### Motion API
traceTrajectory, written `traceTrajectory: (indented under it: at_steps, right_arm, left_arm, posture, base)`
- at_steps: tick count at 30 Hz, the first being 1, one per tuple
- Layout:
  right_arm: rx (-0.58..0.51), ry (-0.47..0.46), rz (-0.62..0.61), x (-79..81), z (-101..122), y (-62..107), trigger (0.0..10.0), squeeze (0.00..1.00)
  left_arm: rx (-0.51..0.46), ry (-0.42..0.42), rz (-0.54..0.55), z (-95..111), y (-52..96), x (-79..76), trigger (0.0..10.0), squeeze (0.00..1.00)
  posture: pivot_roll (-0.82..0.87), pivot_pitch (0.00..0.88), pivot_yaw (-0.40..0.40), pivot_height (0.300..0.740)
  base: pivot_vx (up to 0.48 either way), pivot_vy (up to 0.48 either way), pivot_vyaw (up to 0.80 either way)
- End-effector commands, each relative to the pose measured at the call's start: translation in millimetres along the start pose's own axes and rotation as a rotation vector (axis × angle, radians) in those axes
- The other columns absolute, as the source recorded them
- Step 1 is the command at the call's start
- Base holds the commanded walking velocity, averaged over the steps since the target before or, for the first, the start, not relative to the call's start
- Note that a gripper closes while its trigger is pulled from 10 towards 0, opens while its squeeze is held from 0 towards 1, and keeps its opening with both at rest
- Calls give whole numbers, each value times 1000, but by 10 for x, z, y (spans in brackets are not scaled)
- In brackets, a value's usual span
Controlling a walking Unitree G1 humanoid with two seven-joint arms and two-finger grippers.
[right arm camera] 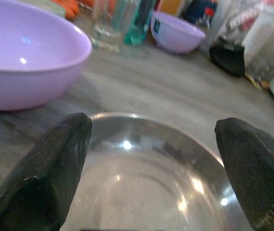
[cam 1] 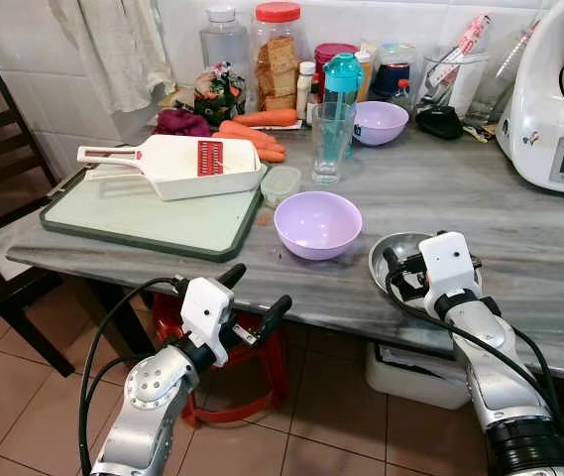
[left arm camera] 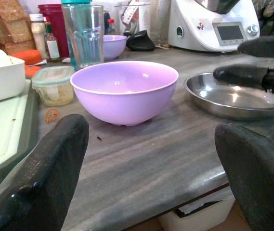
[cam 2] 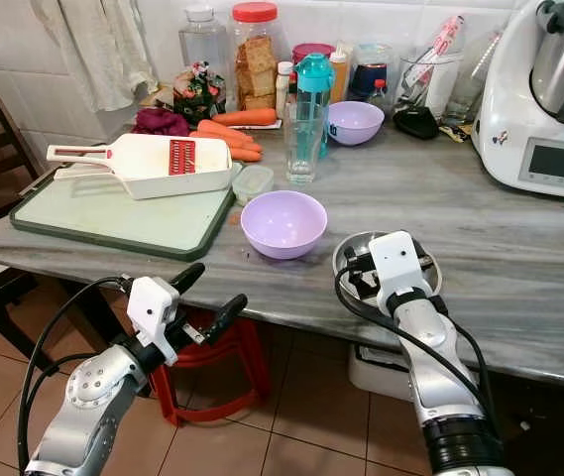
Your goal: Setting the table
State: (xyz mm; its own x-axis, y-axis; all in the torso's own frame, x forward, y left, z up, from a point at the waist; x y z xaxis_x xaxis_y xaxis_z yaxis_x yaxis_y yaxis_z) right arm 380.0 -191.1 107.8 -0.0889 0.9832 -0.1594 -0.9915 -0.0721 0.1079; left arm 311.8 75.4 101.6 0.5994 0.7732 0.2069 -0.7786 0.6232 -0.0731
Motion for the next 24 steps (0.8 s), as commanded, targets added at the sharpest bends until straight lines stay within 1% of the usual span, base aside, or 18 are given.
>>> traceTrajectory:
  at_steps: [1,5,7,12,14,16,20,24]
  right_arm:
    - [41,-25,-42,-98,-51,-10,10000,1000]
    - [106,-49,-56,-147,-163,-20,10000,1000]
    - [118,-52,-56,-158,-182,-26,10000,1000]
    - [189,-55,-38,-173,-286,-56,10000,1000]
    - [216,-48,-28,-166,-329,-64,10000,1000]
    - [227,-42,-26,-167,-346,-68,10000,1000]
    - [232,-42,-18,-162,-335,-93,10000,1000]
    - [252,-37,-2,-131,-357,-115,10000,1000]
  left_arm:
    - [-3,-8,-9,17,-5,5,10000,0]
    - [-3,-6,-12,19,8,-1,10000,0]
    - [-4,-3,-15,21,11,-5,10000,0]
    - [-11,26,-78,35,32,-84,10000,0]
    - [-3,20,-100,20,45,-104,10000,0]
    - [0,7,-108,12,54,-108,10000,0]
    - [8,11,-105,-8,64,-82,10000,0]
    - [13,15,-113,-18,74,-92,10000,0]
  posture:
    - [-24,0,33,740]
    - [-20,0,29,740]
    - [-20,0,29,740]
    - [-14,0,25,740]
    - [-12,0,24,740]
    - [-10,0,23,740]
    - [-9,0,24,740]
    - [-9,0,23,740]
  base:
    - [0,0,0]
    - [0,0,0]
    - [0,0,0]
    - [0,0,0]
    - [0,0,0]
    - [0,0,0]
    - [0,0,0]
    - [0,0,0]
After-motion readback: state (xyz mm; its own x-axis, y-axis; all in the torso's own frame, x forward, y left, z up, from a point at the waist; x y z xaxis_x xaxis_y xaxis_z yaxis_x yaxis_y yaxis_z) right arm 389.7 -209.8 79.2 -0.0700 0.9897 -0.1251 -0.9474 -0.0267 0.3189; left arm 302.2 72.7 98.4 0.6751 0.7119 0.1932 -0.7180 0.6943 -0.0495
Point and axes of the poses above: a point about 5 cm out from each wrist's last joint towards the gripper, its own y axis pointing back from the gripper into the wrist, its own z axis along the axis of the wrist's last joint, x = y × z, the point moved 6 cm from there along -y, pointing out of the wrist towards the gripper, and after that the axes turned 10 degrees about -y, right-handed, at the moved point
